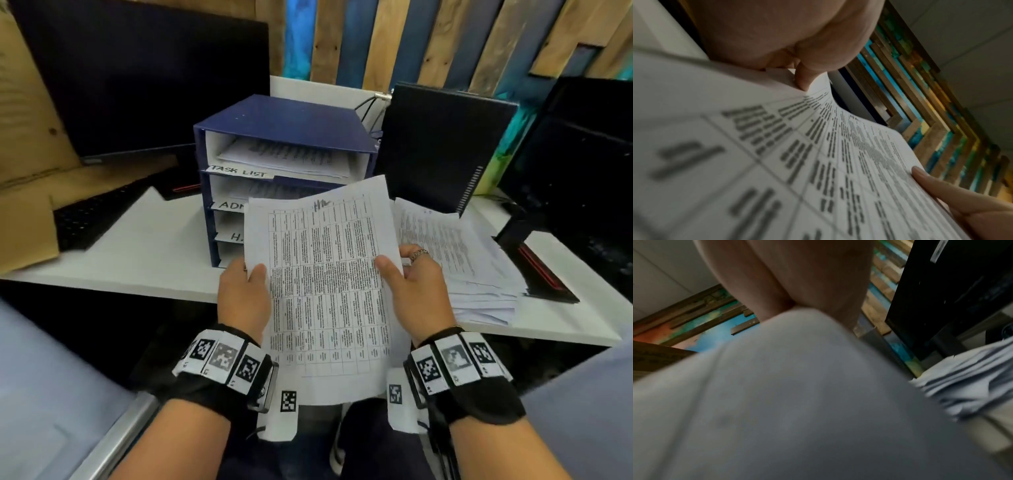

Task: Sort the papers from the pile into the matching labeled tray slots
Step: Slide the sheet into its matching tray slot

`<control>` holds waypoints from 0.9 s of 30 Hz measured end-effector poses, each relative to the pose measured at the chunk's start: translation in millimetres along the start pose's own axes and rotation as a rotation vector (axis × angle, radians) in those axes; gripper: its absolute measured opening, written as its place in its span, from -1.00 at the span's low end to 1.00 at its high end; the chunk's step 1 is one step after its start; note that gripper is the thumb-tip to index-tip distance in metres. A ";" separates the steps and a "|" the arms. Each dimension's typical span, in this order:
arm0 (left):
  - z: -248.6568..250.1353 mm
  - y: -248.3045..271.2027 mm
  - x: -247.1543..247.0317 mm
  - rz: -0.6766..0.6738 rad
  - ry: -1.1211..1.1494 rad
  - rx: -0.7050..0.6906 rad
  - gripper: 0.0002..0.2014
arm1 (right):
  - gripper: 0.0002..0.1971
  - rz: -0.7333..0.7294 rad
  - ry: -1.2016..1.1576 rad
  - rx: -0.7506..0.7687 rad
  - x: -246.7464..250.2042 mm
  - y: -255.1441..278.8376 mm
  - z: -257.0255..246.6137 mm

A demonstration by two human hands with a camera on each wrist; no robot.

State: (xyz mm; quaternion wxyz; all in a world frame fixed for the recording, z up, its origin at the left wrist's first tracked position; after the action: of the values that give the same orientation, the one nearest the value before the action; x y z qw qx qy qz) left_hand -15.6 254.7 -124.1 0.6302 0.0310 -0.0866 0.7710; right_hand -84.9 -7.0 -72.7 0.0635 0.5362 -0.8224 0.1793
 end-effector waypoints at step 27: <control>-53.1 -60.5 46.7 -0.271 -0.192 0.245 -0.68 | -0.84 0.013 -0.040 -0.304 -77.0 -7.8 48.3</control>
State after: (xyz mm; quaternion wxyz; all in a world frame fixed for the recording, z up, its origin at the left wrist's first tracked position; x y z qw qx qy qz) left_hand 37.3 320.5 -163.3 0.7087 0.1921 -0.0469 0.6772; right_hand -41.6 38.7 -138.6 0.1266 0.5184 -0.8447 0.0422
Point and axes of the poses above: each hand's wrist, its own y-axis away from the middle knuckle, its own x-axis out of the back of the hand, z = x × y, the point moved 8 cm from there along -y, towards the middle knuckle, and after that the axes turned 2 degrees about -z, right-handed, at the moved point
